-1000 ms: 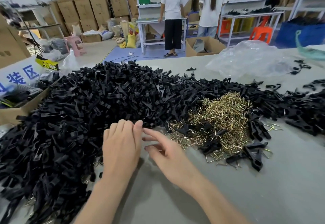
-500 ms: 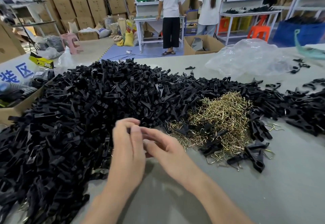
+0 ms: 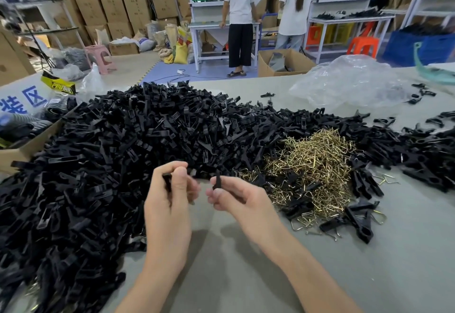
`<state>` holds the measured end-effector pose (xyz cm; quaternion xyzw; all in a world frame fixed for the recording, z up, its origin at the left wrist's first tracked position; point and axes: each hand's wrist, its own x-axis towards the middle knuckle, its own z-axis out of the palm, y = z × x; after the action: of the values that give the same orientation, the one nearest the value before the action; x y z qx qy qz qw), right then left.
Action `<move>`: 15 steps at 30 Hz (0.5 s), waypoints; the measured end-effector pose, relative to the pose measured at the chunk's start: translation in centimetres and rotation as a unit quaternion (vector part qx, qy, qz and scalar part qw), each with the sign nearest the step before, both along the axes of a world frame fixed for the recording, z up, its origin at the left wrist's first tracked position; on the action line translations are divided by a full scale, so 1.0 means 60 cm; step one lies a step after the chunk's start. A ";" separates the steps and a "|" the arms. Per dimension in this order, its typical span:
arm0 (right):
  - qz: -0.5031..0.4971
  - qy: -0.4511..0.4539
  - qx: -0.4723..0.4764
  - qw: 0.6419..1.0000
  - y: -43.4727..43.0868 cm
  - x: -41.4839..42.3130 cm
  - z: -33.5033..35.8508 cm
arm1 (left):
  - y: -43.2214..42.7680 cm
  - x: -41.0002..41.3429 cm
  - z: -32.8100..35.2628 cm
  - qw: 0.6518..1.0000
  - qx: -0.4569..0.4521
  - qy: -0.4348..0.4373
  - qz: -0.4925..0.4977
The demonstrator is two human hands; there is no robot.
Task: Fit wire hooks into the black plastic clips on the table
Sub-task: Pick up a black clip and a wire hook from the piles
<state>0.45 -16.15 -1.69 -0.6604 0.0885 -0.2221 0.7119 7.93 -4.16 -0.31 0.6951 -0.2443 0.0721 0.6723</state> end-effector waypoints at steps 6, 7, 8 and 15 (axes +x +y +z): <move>0.023 -0.004 0.179 0.984 -0.018 0.000 -0.004 | -0.005 0.003 0.006 0.978 -0.015 0.192 -0.083; 0.026 -0.004 0.191 0.981 -0.019 0.000 -0.004 | -0.007 0.004 0.006 0.975 -0.003 0.200 -0.100; 0.028 -0.004 0.200 0.979 -0.020 0.000 -0.003 | -0.008 0.003 0.005 0.973 0.013 0.195 -0.120; 0.045 0.008 0.190 0.981 -0.023 -0.004 0.002 | 0.000 0.003 -0.001 0.976 0.039 0.155 -0.150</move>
<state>0.22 -17.54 -1.56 -0.5180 0.1053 -0.1635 0.8330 8.13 -4.13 -0.34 0.6791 -0.2415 -0.1478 0.6773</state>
